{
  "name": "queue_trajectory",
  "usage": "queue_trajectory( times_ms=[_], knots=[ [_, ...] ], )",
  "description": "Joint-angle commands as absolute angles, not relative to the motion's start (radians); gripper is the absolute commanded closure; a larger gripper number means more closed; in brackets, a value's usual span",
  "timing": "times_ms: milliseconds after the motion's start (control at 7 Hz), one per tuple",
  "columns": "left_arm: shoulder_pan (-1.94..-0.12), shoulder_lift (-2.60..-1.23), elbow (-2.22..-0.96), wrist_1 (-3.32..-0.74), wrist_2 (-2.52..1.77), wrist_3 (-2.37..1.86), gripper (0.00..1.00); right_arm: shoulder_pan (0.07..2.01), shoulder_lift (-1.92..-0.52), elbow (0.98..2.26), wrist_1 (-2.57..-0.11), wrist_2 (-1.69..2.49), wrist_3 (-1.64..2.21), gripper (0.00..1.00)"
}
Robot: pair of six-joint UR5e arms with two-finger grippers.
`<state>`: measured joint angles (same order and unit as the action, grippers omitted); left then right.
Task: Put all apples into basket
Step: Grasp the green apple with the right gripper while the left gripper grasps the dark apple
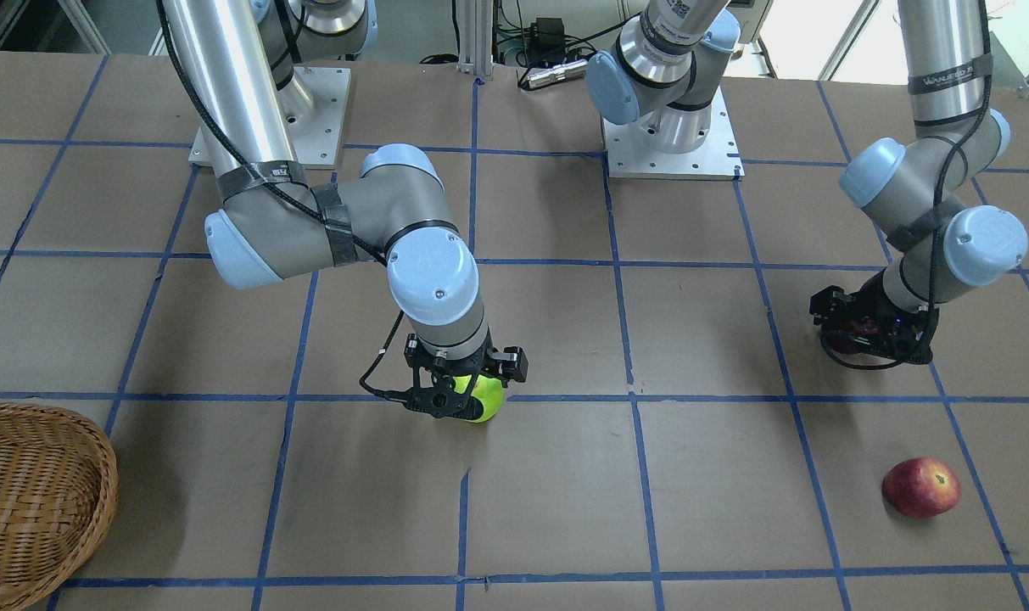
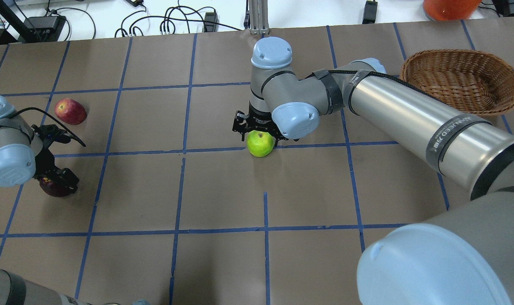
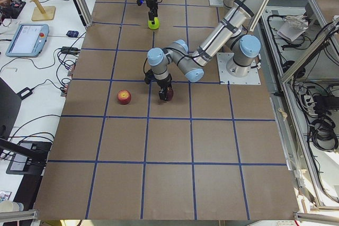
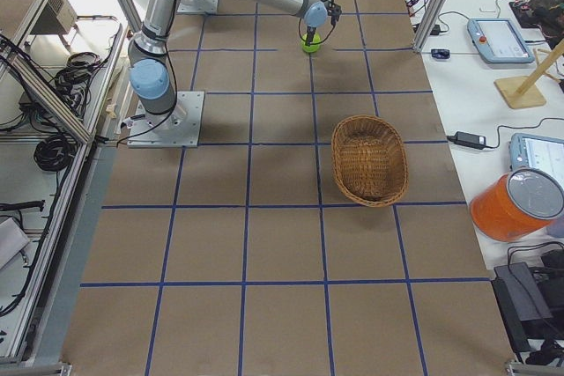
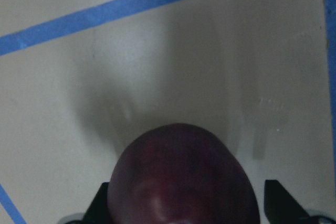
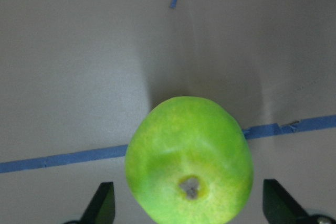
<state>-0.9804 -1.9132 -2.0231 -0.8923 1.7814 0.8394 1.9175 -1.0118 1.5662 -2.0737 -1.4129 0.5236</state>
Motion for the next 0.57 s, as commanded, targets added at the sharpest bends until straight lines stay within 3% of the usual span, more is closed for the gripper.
queue_trajectory(
  times_ms=[0,143,286,429],
  knots=[
    [-0.986,-1.905,-2.013,-0.906,1.789,0.841,0.96,1.917,-0.974,1.568,-2.109,-1.408,0.525,0.00],
    [-1.002,-1.898,-1.999,-0.960,1.787,0.832,1.00,1.917,-0.968,1.568,-2.112,-1.411,0.532,0.28],
    [-1.032,-1.899,-1.905,-1.080,1.772,0.790,1.00,1.916,-0.974,1.566,-2.108,-1.410,0.532,0.99],
    [-1.090,-1.911,-1.734,-1.344,1.732,0.644,1.00,1.914,-1.006,1.565,-2.108,-1.422,0.528,1.00]
  ],
)
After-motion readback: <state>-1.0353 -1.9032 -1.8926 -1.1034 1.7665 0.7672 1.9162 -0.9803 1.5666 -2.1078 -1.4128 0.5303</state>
